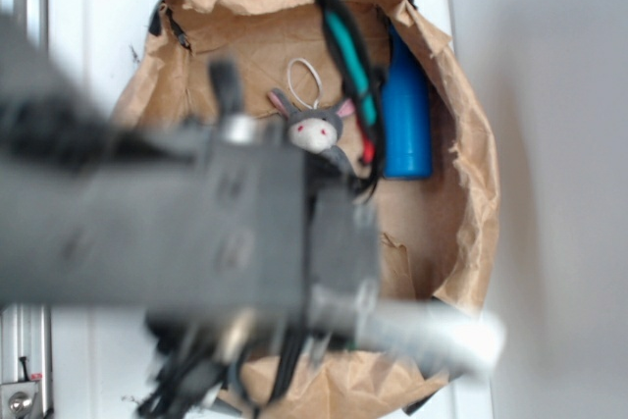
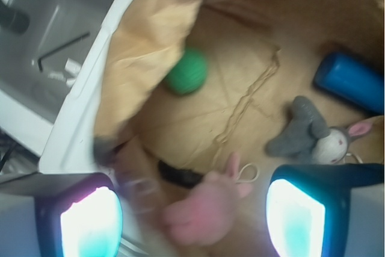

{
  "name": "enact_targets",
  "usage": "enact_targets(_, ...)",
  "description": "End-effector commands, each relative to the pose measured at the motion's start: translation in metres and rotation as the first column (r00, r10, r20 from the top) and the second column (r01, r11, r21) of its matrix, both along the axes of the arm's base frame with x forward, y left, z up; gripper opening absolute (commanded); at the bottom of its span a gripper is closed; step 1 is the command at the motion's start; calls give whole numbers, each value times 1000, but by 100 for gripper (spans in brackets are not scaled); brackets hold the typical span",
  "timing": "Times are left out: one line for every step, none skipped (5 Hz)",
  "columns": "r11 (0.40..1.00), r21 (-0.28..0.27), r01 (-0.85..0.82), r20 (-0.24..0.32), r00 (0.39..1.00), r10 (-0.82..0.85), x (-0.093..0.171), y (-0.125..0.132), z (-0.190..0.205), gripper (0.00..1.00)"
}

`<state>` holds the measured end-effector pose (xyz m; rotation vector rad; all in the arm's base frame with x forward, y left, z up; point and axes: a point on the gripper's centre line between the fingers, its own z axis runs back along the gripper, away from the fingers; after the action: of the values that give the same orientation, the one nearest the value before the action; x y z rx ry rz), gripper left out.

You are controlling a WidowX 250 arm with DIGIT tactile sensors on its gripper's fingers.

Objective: Grab the green ball.

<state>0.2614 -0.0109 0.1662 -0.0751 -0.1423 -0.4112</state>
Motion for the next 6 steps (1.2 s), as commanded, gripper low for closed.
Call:
enact_targets(997,37,-72,40,997,71,43,27,-57,100)
enact_targets(994,110,27,94,995,-37,31,2,-87,100)
enact_targets(989,86,116,121,985,-126,17,-22,-86,100)
enact_targets(988,-5,153,183,972,-149,15,-38,-78,100)
enact_targets(987,-65,145,200,971,-129,26,-51,-77,100)
enact_targets(979,-133,155,228,966,-122,33,-63,-76,100)
